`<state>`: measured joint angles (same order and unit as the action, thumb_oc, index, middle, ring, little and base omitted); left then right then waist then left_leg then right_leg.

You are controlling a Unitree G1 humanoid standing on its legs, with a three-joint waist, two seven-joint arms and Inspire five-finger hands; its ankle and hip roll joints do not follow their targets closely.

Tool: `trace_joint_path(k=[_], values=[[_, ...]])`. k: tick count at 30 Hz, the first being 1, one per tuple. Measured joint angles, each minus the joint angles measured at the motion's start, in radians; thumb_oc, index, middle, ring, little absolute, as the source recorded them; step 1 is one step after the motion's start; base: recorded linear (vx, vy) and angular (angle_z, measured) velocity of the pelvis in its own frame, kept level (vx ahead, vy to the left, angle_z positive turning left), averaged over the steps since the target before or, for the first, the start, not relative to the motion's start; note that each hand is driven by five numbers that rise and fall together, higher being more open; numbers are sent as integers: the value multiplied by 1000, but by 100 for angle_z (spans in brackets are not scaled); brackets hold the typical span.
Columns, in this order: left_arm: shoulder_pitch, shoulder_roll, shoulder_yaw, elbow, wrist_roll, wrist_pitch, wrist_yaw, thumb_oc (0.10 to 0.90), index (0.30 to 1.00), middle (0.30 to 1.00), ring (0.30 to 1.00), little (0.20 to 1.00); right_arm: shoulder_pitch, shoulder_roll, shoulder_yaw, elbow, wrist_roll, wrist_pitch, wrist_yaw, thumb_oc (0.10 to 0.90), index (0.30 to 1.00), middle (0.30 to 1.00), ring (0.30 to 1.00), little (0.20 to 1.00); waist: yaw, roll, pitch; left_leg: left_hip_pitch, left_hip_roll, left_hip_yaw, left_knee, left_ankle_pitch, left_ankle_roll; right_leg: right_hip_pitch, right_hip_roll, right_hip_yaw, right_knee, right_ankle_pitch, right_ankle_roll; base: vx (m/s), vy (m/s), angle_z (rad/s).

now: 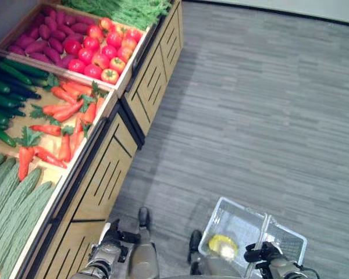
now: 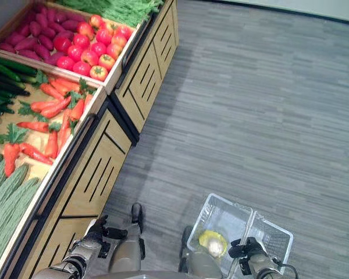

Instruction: Get the vegetables into the basket

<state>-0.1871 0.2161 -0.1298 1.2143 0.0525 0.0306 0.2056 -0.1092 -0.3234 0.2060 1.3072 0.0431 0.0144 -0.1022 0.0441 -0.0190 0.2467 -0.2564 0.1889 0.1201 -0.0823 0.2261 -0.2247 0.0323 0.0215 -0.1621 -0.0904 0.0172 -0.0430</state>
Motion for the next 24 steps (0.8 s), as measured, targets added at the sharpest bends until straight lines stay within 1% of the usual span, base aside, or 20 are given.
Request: trace_joint_path(k=[1,2,3,4,5,6,7,8,9,10,11,12,15,18,19,20,21,22,23,24], values=[[4,-2,5,4,0,0,-1,900,1000,1000,1000,1000,1,1,-1,8,-1,2,0,400,300,300,300,300,-1,3,-1,8,-3,4,17,5,20,25,1,36,4,-13,18,251,140,-100],[2,-8,5,39,3,9,-5,900,1000,1000,1000,1000,14,4,-1,15,0,2,-8,400,300,300,300,300,-18,12,-14,62,-30,34,3,17,128,66,-19,79,-1,-51,70,394,255,-83],[-1,11,6,47,8,17,-5,900,1000,1000,1000,1000,26,37,-21,19,8,2,-7,400,300,300,300,300,-25,-43,-18,84,-85,55,-5,-7,173,76,-76,87,4,-64,88,423,330,-64],[-2,11,14,71,8,31,-9,900,1000,1000,1000,1000,26,56,-32,17,8,4,-5,400,300,300,300,300,-25,-59,-25,122,-124,83,-4,-38,213,91,-119,102,26,-56,98,331,308,-22],[5,6,10,81,8,39,-9,900,1000,1000,1000,1000,29,63,-28,5,6,4,-3,400,300,300,300,300,-27,-51,-34,154,-141,98,-6,-65,224,97,-138,109,56,-55,101,217,229,-54],[32,7,-2,72,9,44,-9,900,1000,1000,1000,1000,30,71,-10,-13,2,4,-6,400,300,300,300,300,-17,-42,-56,176,-153,132,-6,-97,234,80,-157,128,99,-55,107,135,168,-57],[52,14,-20,57,9,46,-6,900,1000,1000,1000,1000,35,72,13,-28,-6,0,-3,400,300,300,300,300,-10,-40,-83,174,-168,147,-5,-112,248,57,-171,128,122,-58,140,161,224,-41],[53,27,-36,43,11,47,-5,900,1000,1000,1000,1000,34,78,18,-35,-8,1,5,400,300,300,300,300,-9,-43,-86,171,-185,146,-5,-120,260,53,-189,125,130,-56,167,152,237,-5],[52,33,-48,34,12,45,-5,900,1000,1000,1000,1000,34,84,15,-35,-8,1,7,400,300,300,300,300,-9,-46,-88,168,-193,145,-5,-124,268,50,-200,127,134,-53,180,137,227,18],[53,39,-58,31,14,44,-5,900,1000,1000,1000,1000,34,89,15,-35,-8,1,7,400,300,300,300,300,-4,-48,-89,168,-198,144,-5,-127,272,46,-207,127,143,-54,189,94,196,10],[54,49,-71,33,24,44,-7,900,1000,1000,1000,1000,29,93,16,-34,-9,2,8,400,300,300,300,300,6,-54,-93,167,-202,144,-4,-133,283,33,-212,134,154,-50,207,71,147,-1],[55,55,-72,39,25,46,-7,900,1000,1000,1000,1000,27,93,16,-34,-9,1,11,400,300,300,300,300,13,-65,-99,165,-206,149,-4,-135,285,29,-211,136,152,-42,231,62,146,-9],[70,62,-71,40,25,50,-10,900,1000,1000,1000,1000,17,94,12,-32,-17,0,8,400,300,300,300,300,23,-90,-115,164,-203,175,-4,-135,285,13,-212,125,162,-30,250,54,130,-20],[85,66,-67,48,25,50,-11,900,1000,1000,1000,1000,-9,94,-2,-32,-28,-1,7,400,300,300,300,300,27,-98,-119,171,-185,201,2,-135,285,-21,-199,91,228,-28,254,61,125,-27],[82,69,-68,54,25,51,-11,900,1000,1000,1000,1000,-18,93,-4,-32,-28,-5,5,400,300,300,300,300,27,-100,-118,173,-172,210,8,-138,286,-50,-196,70,289,-27,255,108,128,-10],[80,72,-67,57,25,50,-12,900,1000,1000,1000,1000,-22,89,-4,-33,-28,-7,7,400,300,300,300,300,28,-101,-118,178,-171,217,8,-147,281,-69,-194,61,340,-27,256,226,124,-11],[80,73,-68,55,25,49,-14,900,1000,1000,1000,1000,-28,84,-7,-35,-27,-17,4,400,300,300,300,300,27,-84,-111,197,-146,211,-6,-170,292,-148,-200,33,508,-32,261,248,33,6],[69,73,-67,54,25,51,-13,900,1000,1000,1000,1000,-28,82,-17,-43,-26,-28,-1,400,300,300,300,300,17,-79,-102,200,-156,186,-6,-186,305,-198,-228,1,588,-69,258,277,-22,18],[69,68,-68,55,25,55,-11,900,1000,1000,1000,1000,-28,81,-26,-40,-26,-27,1,400,300,300,300,300,10,-80,-102,200,-164,175,-6,-190,307,-213,-249,-13,546,-95,255,240,-34,31],[68,65,-68,55,25,58,-11,900,1000,1000,1000,1000,-27,81,-25,-38,-26,-26,2,400,300,300,300,300,9,-75,-99,200,-169,169,-8,-191,309,-227,-260,-12,439,-91,255,242,-49,31]])
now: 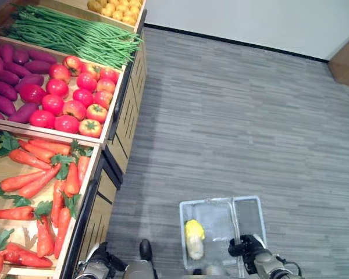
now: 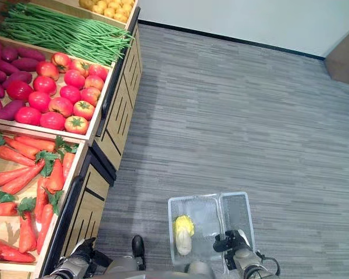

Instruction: Get the vegetables into the basket

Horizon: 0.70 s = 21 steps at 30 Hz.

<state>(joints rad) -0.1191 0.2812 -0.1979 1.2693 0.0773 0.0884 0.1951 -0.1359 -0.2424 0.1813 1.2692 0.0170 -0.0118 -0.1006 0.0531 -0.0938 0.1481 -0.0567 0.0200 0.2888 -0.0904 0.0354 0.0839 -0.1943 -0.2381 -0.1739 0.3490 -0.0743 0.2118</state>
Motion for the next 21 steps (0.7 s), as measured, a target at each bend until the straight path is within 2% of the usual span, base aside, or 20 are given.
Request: trace_joint_path(k=[3,4,6,7,8,9,10,11,12,13,14,15,16,17,21], values=[[0,-19,5,4,0,-1,1,900,1000,1000,1000,1000,16,1,-1,-3,3,4,-5,400,300,300,300,300,-29,25,18,2,-6,-52,-2,-5,-9,-7,-10,47,-349,108,5,263,-71,53],[7,-25,11,24,1,-1,1,900,1000,1000,1000,1000,14,-4,-3,-9,3,3,-16,400,300,300,300,300,-49,31,36,22,-8,-83,-4,-7,-12,-22,-6,80,-446,198,8,309,-94,74],[17,-26,39,32,1,1,2,900,1000,1000,1000,1000,20,-5,-27,-16,41,3,-18,400,300,300,300,300,-54,30,61,52,-6,-105,0,-21,-24,-63,-7,84,-446,271,8,325,-92,45],[27,-25,52,38,1,-2,4,900,1000,1000,1000,1000,17,-5,-35,-33,49,0,-18,400,300,300,300,300,-56,21,67,58,0,-107,2,-31,-38,-96,-9,78,-446,295,8,238,-60,26],[37,-21,68,44,1,0,7,900,1000,1000,1000,1000,13,-5,-50,-53,61,-5,-19,400,300,300,300,300,-67,16,79,67,10,-129,0,-40,-51,-107,-10,55,-445,301,8,229,-47,48],[46,-15,74,49,1,2,10,900,1000,1000,1000,1000,12,-3,-55,-53,64,-5,-18,400,300,300,300,300,-79,10,83,81,21,-157,-3,-47,-68,-99,-4,58,-445,299,9,163,-30,81],[51,-10,74,54,1,1,10,900,1000,1000,1000,1000,25,0,-58,-49,68,-4,-18,400,300,300,300,300,-84,1,77,95,29,-181,-4,-55,-95,-76,-2,72,-445,271,13,249,-58,103],[52,-4,72,64,1,1,5,900,1000,1000,1000,1000,45,6,-57,-36,68,-2,-16,400,300,300,300,300,-88,-24,71,119,26,-205,-4,-64,-143,-32,-8,109,-440,226,2,235,-88,82],[53,-10,71,65,1,2,4,900,1000,1000,1000,1000,44,4,-57,-27,68,-1,-15,400,300,300,300,300,-84,-17,74,129,34,-211,-5,-66,-151,-24,3,113,-433,266,-13,303,-120,88],[65,-70,70,52,3,-1,5,900,1000,1000,1000,1000,35,-37,-57,-15,69,2,-15,400,300,300,300,300,-93,57,85,162,100,-217,-3,-62,-173,10,74,113,-381,264,-76,226,-154,49],[71,-87,70,42,2,-2,3,900,1000,1000,1000,1000,28,-58,-54,-20,68,3,-13,400,300,300,300,300,-94,92,78,166,110,-207,2,-46,-181,11,88,106,-363,258,-96,233,-164,47],[69,-96,71,45,3,0,1,900,1000,1000,1000,1000,21,-76,-46,-24,67,3,-14,400,300,300,300,300,-94,100,81,162,117,-209,6,-20,-188,18,93,95,-356,243,-105,310,-252,22],[62,-97,71,47,3,2,3,900,1000,1000,1000,1000,15,-100,-45,-22,67,8,-12,400,300,300,300,300,-100,118,75,147,129,-239,34,0,-215,27,99,83,-345,224,-112,227,-173,29],[56,-96,71,47,3,-1,3,900,1000,1000,1000,1000,13,-110,-46,-22,67,8,-16,400,300,300,300,300,-101,125,75,140,136,-261,50,4,-221,33,103,79,-339,218,-117,211,-176,35],[8,-88,51,36,2,-9,3,900,1000,1000,1000,1000,7,-125,-41,-22,68,8,-14,400,300,300,300,300,-109,134,72,116,162,-313,61,23,-253,42,124,31,-326,178,-133,168,-170,33]])
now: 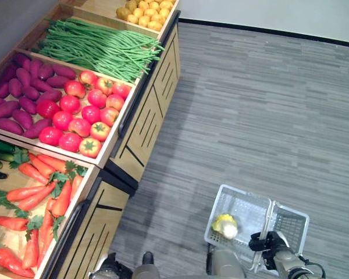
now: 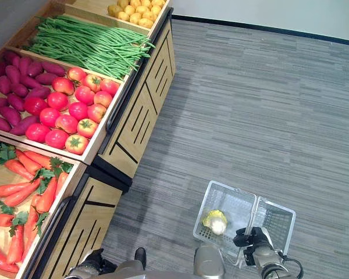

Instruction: Get the vegetables into the basket

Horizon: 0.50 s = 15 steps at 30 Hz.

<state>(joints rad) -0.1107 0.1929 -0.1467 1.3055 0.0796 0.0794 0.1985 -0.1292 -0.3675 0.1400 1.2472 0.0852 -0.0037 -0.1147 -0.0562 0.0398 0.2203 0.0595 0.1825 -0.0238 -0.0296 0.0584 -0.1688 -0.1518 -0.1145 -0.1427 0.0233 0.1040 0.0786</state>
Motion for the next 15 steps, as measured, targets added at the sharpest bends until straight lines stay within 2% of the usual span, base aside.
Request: trace_joint_path(k=[3,6,7,9,12,15], values=[[-13,1,-17,-15,0,-3,1,900,1000,1000,1000,1000,1,10,5,0,1,2,4,400,300,300,300,300,-13,1,-1,-26,11,-27,9,0,-2,-1,5,-25,-2,-8,2,140,-148,29],[-21,-5,-17,-15,-2,-4,4,900,1000,1000,1000,1000,2,14,8,2,0,9,3,400,300,300,300,300,-9,14,-11,-55,28,-41,25,3,-4,-3,25,-36,-13,-20,8,93,-102,25],[-25,-4,-18,-15,-2,-3,7,900,1000,1000,1000,1000,9,13,11,3,1,10,3,400,300,300,300,300,-11,12,-16,-68,29,-52,28,11,-16,-3,27,-40,-22,-16,3,88,-99,26],[-18,-6,-17,-14,-2,-2,8,900,1000,1000,1000,1000,12,13,19,4,1,12,2,400,300,300,300,300,-8,21,-22,-65,46,-53,2,41,-29,-5,42,-54,-27,-11,-12,86,-102,16],[-16,-6,-17,-15,-3,-3,8,900,1000,1000,1000,1000,22,13,23,7,1,12,1,400,300,300,300,300,4,30,-32,-76,62,-61,-8,71,-44,-3,62,-57,-36,-10,-16,67,-84,12],[-14,-8,-18,-14,-3,-3,8,900,1000,1000,1000,1000,27,12,23,12,0,12,0,400,300,300,300,300,7,30,-38,-74,63,-67,-51,130,-52,-1,65,-61,-45,-10,-22,43,-63,25]])
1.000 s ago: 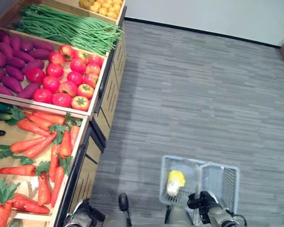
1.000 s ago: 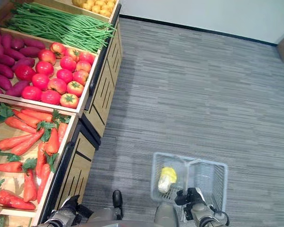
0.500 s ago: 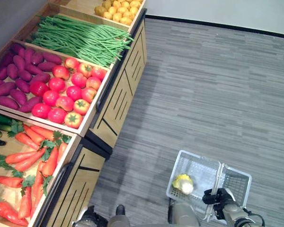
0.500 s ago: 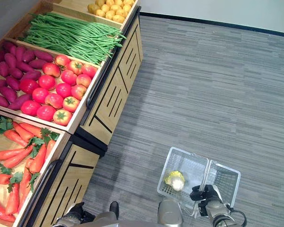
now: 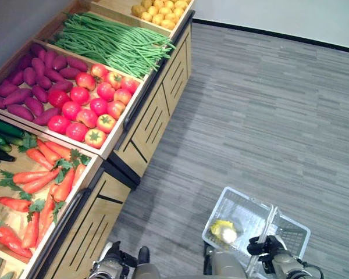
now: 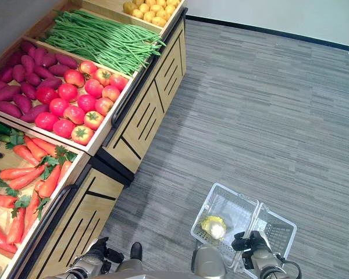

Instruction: Get the vegetables into the basket

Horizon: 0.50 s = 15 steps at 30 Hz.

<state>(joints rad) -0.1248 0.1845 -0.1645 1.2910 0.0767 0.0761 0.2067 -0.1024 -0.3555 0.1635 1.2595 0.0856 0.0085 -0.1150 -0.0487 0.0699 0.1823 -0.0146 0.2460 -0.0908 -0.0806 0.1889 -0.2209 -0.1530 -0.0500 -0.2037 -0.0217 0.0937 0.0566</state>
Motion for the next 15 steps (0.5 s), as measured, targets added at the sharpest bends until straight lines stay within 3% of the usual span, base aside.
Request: trace_joint_path(k=[4,11,15], values=[[7,0,1,-1,-12,-1,6,900,1000,1000,1000,1000,0,0,4,8,-1,0,1,400,300,300,300,300,10,-1,-6,-12,0,-3,-8,35,-8,15,2,-10,-23,5,-22,22,-58,24],[16,1,3,-1,-27,-11,14,900,1000,1000,1000,1000,16,2,36,11,-1,4,6,400,300,300,300,300,33,-2,-40,-59,-1,-20,-5,42,-5,14,18,-17,-44,19,-17,0,-61,23],[9,3,8,-6,-48,-20,23,900,1000,1000,1000,1000,15,2,53,10,-3,3,6,400,300,300,300,300,61,-9,-39,-102,-4,-44,-8,83,-10,11,22,-31,-55,20,-19,-17,-94,37]])
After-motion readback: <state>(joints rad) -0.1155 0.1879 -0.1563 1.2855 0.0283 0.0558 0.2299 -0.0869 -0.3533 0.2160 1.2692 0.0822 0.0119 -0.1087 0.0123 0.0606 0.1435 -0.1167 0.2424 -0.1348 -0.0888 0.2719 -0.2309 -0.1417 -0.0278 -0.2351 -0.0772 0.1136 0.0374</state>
